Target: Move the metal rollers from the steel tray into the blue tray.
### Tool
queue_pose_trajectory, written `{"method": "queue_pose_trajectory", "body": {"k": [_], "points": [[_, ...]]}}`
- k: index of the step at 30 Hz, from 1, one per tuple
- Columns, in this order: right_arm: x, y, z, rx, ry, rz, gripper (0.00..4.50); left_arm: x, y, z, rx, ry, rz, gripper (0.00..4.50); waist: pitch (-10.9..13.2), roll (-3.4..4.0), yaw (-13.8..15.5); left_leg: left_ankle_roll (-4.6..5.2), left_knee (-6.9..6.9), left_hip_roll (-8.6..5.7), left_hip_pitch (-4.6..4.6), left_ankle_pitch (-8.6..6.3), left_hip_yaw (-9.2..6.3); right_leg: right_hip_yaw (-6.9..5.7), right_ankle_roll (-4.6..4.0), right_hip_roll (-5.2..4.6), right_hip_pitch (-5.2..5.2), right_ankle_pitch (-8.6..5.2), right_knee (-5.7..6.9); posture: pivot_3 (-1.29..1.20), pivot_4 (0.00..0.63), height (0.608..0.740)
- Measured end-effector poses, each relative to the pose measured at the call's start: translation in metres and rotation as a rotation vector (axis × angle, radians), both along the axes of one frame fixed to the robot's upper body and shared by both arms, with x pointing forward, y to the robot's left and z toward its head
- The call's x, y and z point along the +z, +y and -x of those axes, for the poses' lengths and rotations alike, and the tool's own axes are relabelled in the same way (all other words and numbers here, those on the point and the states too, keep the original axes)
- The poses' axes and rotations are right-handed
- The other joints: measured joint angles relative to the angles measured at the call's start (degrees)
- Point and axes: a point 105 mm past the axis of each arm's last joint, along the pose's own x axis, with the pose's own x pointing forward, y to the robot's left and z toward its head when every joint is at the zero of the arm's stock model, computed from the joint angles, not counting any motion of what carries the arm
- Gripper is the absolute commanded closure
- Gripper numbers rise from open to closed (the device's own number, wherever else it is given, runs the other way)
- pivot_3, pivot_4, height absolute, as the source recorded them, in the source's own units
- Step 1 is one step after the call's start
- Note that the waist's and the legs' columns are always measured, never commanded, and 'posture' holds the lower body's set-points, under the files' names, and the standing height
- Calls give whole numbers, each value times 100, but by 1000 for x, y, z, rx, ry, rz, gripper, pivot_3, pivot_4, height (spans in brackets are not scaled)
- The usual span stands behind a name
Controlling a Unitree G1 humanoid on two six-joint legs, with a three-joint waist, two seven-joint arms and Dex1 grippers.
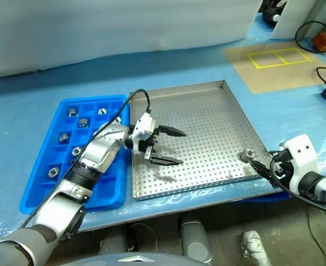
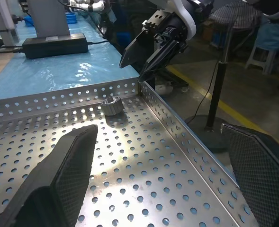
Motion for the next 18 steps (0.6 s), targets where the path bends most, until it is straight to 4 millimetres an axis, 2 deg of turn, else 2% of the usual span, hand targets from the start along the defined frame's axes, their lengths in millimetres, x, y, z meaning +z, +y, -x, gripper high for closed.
{"method": "queue_pose_trajectory", "body": {"k": [4, 10, 13, 18], "points": [[5, -7, -16, 5, -7, 20, 881, -1, 2, 6, 17, 10, -3, 80, 0, 0, -8, 0, 4, -3, 5, 0, 0, 0, 1, -1, 4, -1, 1, -570, 150, 740], [3, 1, -35, 99, 17, 33, 881, -4, 7, 14, 48, 29, -5, 80, -2, 3, 5, 0, 4, -3, 9, 0, -3, 0, 0, -2, 12, 0, 2, -539, 150, 740], [-1, 3, -41, 142, 44, 49, 881, -3, 7, 15, 61, 38, 0, 80, -2, 3, 13, 1, 2, -1, 7, -1, -3, 1, -14, -3, 12, 8, 1, -523, 150, 740], [-21, 1, -48, 177, 103, 61, 881, 1, 7, 16, 74, 27, 4, 80, -2, 3, 19, 3, 1, 1, 5, -2, -4, 0, -35, -3, 12, 20, 1, -507, 150, 740]]}}
